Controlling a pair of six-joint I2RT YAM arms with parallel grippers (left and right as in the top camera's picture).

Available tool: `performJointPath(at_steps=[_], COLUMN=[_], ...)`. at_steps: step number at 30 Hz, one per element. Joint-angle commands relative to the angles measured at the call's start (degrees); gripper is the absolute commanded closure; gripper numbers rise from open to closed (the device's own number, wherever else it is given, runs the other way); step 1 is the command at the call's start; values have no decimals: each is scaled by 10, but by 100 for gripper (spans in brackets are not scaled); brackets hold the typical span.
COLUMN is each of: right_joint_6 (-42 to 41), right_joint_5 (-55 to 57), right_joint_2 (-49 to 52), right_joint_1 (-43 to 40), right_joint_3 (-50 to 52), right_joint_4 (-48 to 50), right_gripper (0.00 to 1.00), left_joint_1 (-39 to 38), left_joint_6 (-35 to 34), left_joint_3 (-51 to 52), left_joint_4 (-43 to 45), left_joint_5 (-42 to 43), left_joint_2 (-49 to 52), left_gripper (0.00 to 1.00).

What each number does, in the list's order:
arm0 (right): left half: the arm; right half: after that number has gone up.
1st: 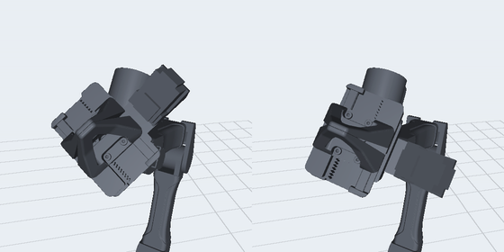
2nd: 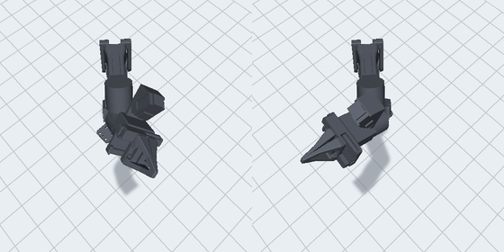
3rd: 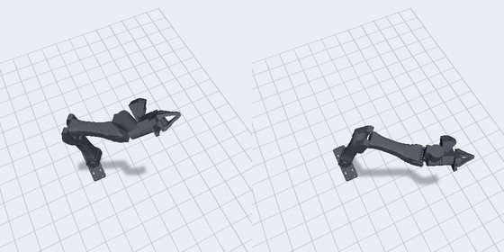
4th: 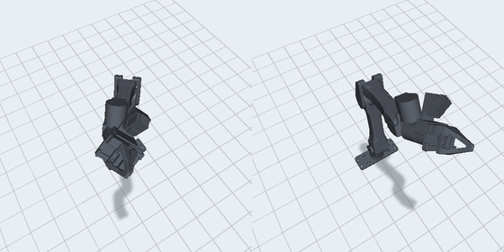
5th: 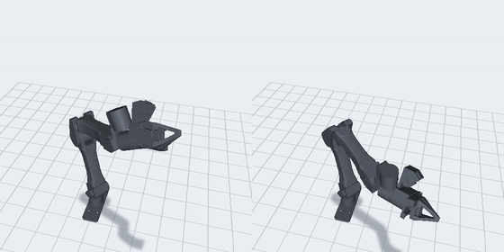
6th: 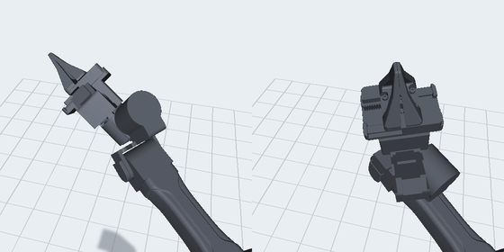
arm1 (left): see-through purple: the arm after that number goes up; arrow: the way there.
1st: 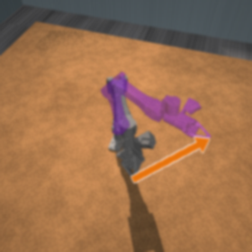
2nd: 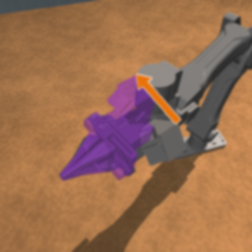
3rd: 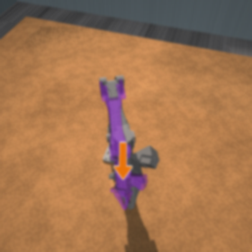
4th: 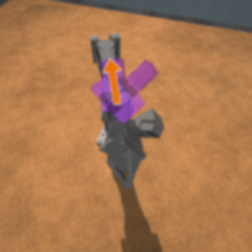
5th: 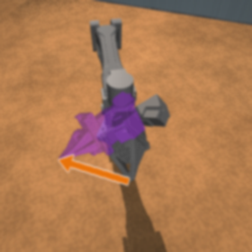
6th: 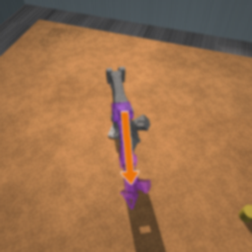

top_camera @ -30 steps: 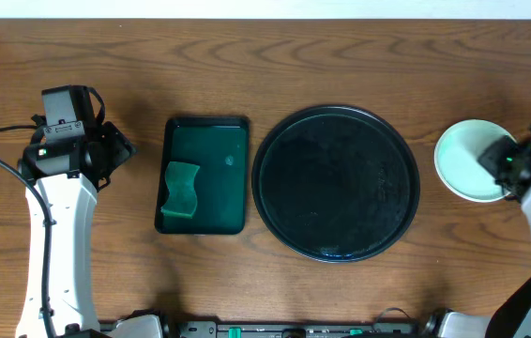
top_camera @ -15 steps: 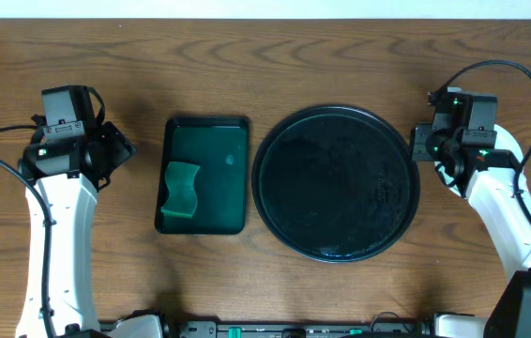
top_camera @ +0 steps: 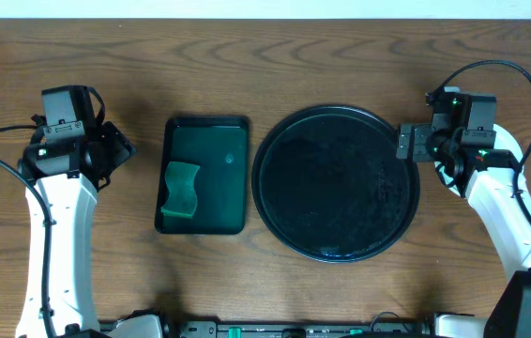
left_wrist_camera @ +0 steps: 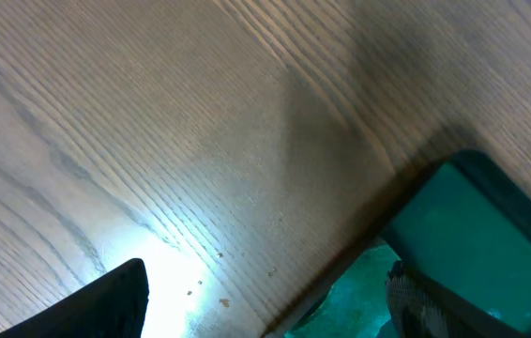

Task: Clean dirty plates on tray and stack at the side
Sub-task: 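Release the plate and raise the right gripper away from the stack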

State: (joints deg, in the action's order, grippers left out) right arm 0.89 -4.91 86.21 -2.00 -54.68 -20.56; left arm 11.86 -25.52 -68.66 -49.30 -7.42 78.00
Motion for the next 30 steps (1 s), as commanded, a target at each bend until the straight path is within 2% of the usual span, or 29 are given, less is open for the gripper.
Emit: performJointPath(at_steps=[1, 30], right_joint_6=[5, 5], right_joint_5=[3, 3], right_joint_2=[-7, -22], right_joint_1=[2, 2], right_joint_3=[3, 3], right_joint_4=[0, -3], right_gripper=[1, 1], left_joint_1=[2, 2], left_joint_6=[-3, -3], left_joint_3=[-9, -9], left_joint_4=[-2, -2], left_joint_5=[1, 1], left_joint_2=[-1, -1], left_gripper=[19, 19])
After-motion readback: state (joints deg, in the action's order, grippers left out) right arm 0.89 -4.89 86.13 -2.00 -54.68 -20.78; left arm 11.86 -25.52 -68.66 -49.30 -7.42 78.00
